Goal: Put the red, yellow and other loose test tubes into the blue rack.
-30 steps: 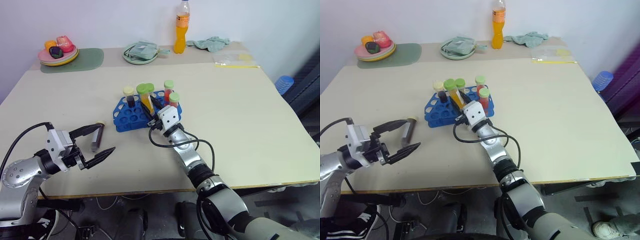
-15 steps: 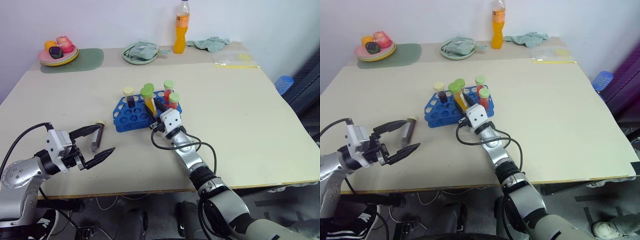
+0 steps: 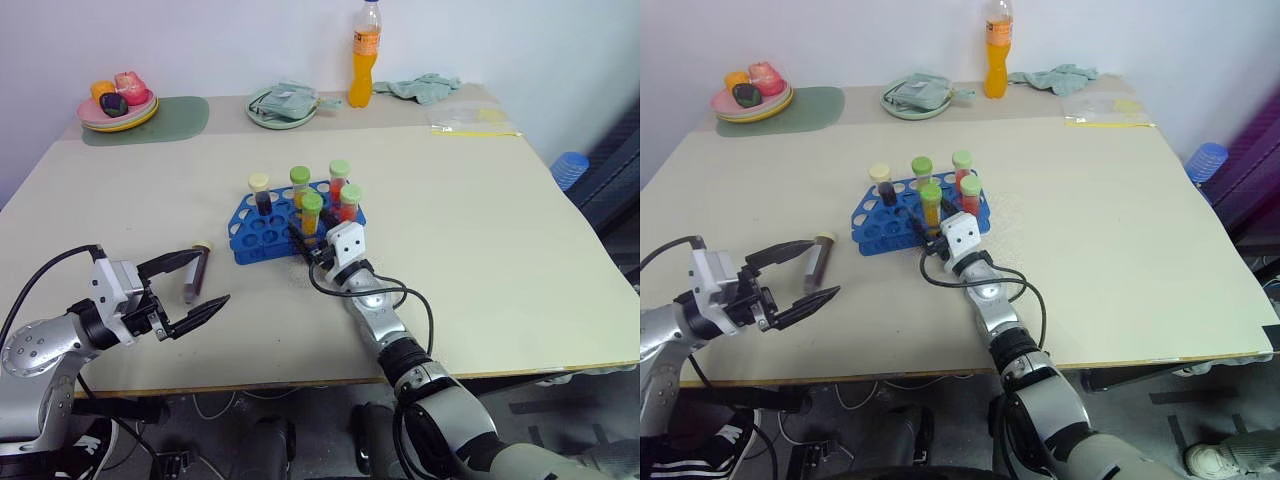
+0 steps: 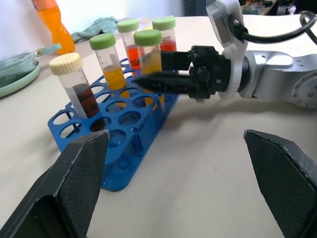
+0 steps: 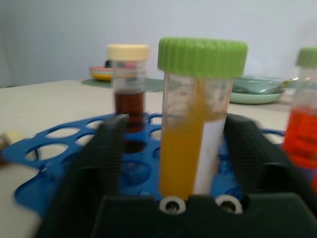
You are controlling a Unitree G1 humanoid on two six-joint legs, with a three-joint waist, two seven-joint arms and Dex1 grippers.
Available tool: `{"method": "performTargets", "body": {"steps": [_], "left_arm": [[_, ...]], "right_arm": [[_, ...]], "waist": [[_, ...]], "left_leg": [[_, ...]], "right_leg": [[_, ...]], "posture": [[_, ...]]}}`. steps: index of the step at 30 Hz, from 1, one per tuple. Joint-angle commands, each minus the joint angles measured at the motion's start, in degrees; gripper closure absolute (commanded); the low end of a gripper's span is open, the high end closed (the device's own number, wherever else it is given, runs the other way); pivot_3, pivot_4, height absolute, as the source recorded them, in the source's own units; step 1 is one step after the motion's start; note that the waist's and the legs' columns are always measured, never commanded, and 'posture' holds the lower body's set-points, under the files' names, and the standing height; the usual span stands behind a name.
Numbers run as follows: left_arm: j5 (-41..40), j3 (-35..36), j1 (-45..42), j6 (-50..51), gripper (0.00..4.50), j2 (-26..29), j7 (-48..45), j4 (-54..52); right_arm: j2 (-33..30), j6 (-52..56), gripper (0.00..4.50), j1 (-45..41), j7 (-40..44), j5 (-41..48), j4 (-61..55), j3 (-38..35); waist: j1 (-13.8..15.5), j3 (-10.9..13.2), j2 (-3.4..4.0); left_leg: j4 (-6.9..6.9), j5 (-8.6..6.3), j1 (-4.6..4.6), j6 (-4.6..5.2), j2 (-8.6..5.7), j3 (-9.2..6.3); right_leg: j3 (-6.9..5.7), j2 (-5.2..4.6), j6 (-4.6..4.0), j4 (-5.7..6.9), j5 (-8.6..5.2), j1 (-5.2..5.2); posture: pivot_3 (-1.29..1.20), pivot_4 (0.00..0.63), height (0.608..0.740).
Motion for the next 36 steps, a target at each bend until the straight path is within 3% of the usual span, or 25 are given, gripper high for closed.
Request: {"method": "performTargets", "body": {"steps": [1, 4, 8, 12, 16, 22, 25, 29, 36], "left_arm": [[-0.4, 2.2, 1.1, -0.3, 0.00, 0.7, 0.4, -2.7], [-0.6, 2.8, 2.0, -0.1, 0.00, 0.8, 0.6, -3.2], [1.7, 3.7, 3.0, -0.7, 0.00, 1.3, 2.1, -3.4], [2.2, 4.3, 3.4, 1.1, 0.00, 1.6, 4.0, -2.8], [1.7, 5.7, 3.2, 11.6, 0.00, 4.3, 10.2, -5.3], [6.5, 3.9, -8.4, 31.7, 0.00, 13.6, 22.0, -2.4], [9.6, -1.5, -13.8, 40.8, 0.00, 21.1, 21.1, 2.4], [5.0, -10.9, -28.6, 57.0, 0.00, 25.0, 15.0, 9.3], [7.5, -26.3, -45.0, 67.0, 0.00, 24.8, 6.7, 22.6]], "right_arm": [[-1.4, 2.3, 0.02, 1.5, 1.7, 0.3, -6.7, 0.2], [-4.4, 7.2, 0.02, 6.1, 5.9, 2.4, -16.5, 0.5], [-14.5, 17.4, 0.02, 17.6, 15.6, 8.5, -37.5, 0.4], [-21.9, 25.6, 0.02, 23.6, 21.5, 13.6, -47.3, -0.5], [-27.9, 37.2, 0.02, 22.4, 26.5, 22.6, -56.4, -3.3], [-32.0, 44.4, 0.02, 17.5, 30.1, 26.4, -61.3, -3.8], [-31.3, 46.5, 0.02, 15.1, 30.2, 26.6, -60.8, -3.3], [-31.4, 48.0, 0.02, 14.1, 32.8, 26.9, -62.5, -1.5], [-34.9, 52.0, 0.02, 13.4, 38.9, 31.6, -66.4, -2.5]], "waist": [[0.0, 0.0, 0.00], [0.2, 0.0, 0.00], [0.8, 0.0, 0.00], [0.6, 0.0, -0.03], [0.1, 0.0, -0.06], [0.5, 0.0, -0.19], [0.4, 0.0, -0.18], [0.6, 0.1, -0.32], [0.1, 0.1, -0.34]], "left_leg": [[0.00, 0.00, 0.00, 0.00, 0.00, 0.00], [0.00, 0.00, -0.01, 0.00, 0.00, 0.00], [0.00, -0.02, -0.04, 0.04, -0.01, -0.01], [0.01, -0.04, 0.04, 0.07, -0.02, 0.03], [0.03, -0.03, 0.08, 0.07, 0.14, 0.01], [0.07, -0.03, 0.07, 0.07, 0.19, -0.12], [0.05, -0.03, 0.05, 0.07, 0.17, -0.08], [0.05, -0.03, 0.01, 0.07, 0.12, -0.04], [0.07, -0.03, -0.02, 0.07, 0.03, -0.02]], "right_leg": [[0.00, 0.00, 0.00, 0.00, 0.00, 0.00], [0.00, -0.03, 0.00, -0.02, 0.00, 0.00], [-0.01, -0.06, 0.00, -0.07, 0.00, 0.02], [-0.01, -0.03, 0.01, -0.11, -0.01, 0.11], [0.02, 0.18, -0.03, -0.03, 0.01, 0.11], [-0.01, 0.35, -0.04, -0.01, 0.01, 0.13], [0.00, 0.33, -0.03, -0.06, 0.01, 0.12], [0.00, 0.33, -0.03, -0.04, 0.01, 0.07], [0.00, 0.40, -0.03, -0.01, 0.01, 0.05]], "posture": [[0.00, 0.150, 0.740], [0.00, 0.150, 0.740], [0.00, 0.150, 0.740], [0.00, 0.150, 0.740], [0.00, 0.150, 0.740], [0.00, 0.150, 0.740], [0.00, 0.150, 0.740], [0.00, 0.150, 0.740], [0.00, 0.150, 0.740]]}}
